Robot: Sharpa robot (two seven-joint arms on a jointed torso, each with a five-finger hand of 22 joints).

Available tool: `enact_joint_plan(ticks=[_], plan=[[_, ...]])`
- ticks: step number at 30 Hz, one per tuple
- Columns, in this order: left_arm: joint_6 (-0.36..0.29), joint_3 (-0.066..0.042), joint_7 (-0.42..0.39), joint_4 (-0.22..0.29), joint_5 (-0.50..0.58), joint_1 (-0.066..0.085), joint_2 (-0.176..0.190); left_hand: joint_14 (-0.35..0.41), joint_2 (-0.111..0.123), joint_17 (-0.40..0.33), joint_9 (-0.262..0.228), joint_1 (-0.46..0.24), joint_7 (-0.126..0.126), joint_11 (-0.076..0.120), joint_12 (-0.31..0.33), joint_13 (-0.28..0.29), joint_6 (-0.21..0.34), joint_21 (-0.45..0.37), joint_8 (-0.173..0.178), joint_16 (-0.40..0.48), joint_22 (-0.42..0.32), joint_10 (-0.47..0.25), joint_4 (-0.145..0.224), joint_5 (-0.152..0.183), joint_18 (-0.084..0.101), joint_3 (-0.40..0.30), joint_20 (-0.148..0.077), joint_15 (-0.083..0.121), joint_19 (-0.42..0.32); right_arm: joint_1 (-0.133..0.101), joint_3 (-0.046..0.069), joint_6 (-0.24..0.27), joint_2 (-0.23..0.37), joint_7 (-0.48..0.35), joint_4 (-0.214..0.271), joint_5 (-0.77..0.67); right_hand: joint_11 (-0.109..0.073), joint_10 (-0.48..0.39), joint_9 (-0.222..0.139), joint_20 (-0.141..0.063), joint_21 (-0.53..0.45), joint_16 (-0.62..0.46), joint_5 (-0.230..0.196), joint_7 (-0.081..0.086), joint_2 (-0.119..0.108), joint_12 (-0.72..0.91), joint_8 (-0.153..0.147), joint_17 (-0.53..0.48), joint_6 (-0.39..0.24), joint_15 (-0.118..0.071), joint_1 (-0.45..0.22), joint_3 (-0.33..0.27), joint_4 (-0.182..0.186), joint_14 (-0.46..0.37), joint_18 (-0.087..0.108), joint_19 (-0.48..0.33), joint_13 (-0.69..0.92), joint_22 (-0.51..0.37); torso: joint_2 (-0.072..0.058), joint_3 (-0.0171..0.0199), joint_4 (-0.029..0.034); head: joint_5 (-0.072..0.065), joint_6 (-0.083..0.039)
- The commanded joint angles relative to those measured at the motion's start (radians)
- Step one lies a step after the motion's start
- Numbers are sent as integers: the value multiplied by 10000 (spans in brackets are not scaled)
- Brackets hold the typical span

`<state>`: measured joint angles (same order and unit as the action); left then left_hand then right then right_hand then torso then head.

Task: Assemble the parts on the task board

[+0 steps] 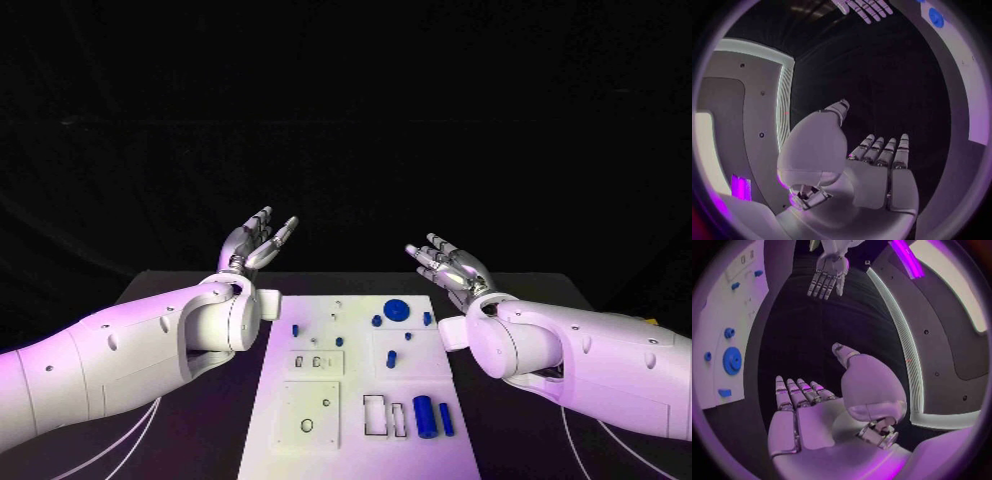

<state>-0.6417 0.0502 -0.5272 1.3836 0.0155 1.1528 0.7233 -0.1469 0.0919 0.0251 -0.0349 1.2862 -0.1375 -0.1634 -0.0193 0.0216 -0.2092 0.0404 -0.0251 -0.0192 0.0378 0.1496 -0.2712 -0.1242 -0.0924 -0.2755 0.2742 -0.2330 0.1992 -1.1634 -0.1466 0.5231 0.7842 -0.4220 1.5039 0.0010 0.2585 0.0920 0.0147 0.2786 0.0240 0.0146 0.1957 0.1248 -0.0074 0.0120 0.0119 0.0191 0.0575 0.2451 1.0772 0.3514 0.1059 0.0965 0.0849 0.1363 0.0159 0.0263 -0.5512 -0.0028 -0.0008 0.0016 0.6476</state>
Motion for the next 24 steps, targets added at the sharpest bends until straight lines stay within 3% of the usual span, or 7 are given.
enact_joint_plan(ticks=[1,4,6,7,9,13,24], plan=[[492,-7,-265,4,34,13,-23,-337,-10,84,-61,514,-920,-228,-73,48,-288,221,-125,-130,117,275,-28,-85,-104,-164,169,-271,347,-115,-102,-1704,4,554,-74,-275,103,554,122,130,209,168,138,1749,-50,134,175,114,548,101,689,216,-281,533,199,367,78,88,-2,1,-1,0,1],[492,-7,-265,4,34,13,-23,-2053,-27,430,-245,645,-1285,-629,-247,160,-1154,682,-381,-640,337,1416,99,-67,51,-292,161,-399,1138,-193,-201,-1970,7,643,-119,-297,24,2264,473,147,666,687,227,1715,-250,476,703,453,1994,-30,1451,395,-884,2289,316,1479,266,313,-2,1,-1,0,1],[492,-7,-265,4,34,13,-23,-2855,-15,589,-378,704,-1493,-889,-382,224,-1771,958,-582,-934,459,2259,172,-63,-43,-358,179,-183,1667,-202,-212,-2001,7,654,-125,-299,22,3454,700,132,927,1064,260,1679,-283,709,1070,666,2937,-53,1725,477,-1069,3474,349,2131,359,426,-2,1,-1,0,1],[1122,-6,-259,161,-206,18,400,-3412,-5,697,-471,760,-1519,-931,-469,262,-2194,1212,-726,-1126,578,2836,240,-57,-114,-415,172,-108,2208,-304,-210,-656,34,327,-542,-3300,45,3899,778,133,1008,1172,297,1696,-312,768,1197,725,3271,-47,1822,503,-1138,3860,351,2346,373,453,-76,-26,-55,-24,106],[1154,-5,-258,185,-325,19,430,-5776,48,1184,-833,877,-1529,-863,-1112,513,-3887,2277,-1323,-2058,1066,5737,412,-44,-481,-559,144,175,4432,-329,-209,-520,18,369,-647,-3840,10,4895,961,126,1156,1355,360,1654,-410,828,1494,824,4059,-67,2093,584,-1342,4666,356,2804,383,485,-85,-22,-54,-1,138],[1371,-5,-188,359,-640,22,573,-6695,150,1426,-1270,1018,-1299,-550,-1382,483,-5829,2970,-2125,-2456,1244,7216,692,-44,-897,-935,91,507,5640,-440,-202,-241,-9,618,-856,-5132,-305,7685,1416,105,2030,2045,389,1500,-541,1128,2305,1131,6320,-437,2373,847,-1534,6965,723,5237,497,794,-141,-20,-29,-5,127],[1843,-21,23,1319,-1230,107,1202,-7240,365,1557,-1357,1106,-1102,-367,-1179,434,-6145,3232,-2323,-2543,1201,7830,969,-15,-922,-1422,-98,705,6296,-1029,-155,-676,82,1882,-925,-7633,-762,9462,1528,-212,2883,2630,482,1147,-1002,833,2588,1546,7859,-1049,2360,1586,-1553,8958,988,6750,533,1048,-596,-62,41,-45,144]])
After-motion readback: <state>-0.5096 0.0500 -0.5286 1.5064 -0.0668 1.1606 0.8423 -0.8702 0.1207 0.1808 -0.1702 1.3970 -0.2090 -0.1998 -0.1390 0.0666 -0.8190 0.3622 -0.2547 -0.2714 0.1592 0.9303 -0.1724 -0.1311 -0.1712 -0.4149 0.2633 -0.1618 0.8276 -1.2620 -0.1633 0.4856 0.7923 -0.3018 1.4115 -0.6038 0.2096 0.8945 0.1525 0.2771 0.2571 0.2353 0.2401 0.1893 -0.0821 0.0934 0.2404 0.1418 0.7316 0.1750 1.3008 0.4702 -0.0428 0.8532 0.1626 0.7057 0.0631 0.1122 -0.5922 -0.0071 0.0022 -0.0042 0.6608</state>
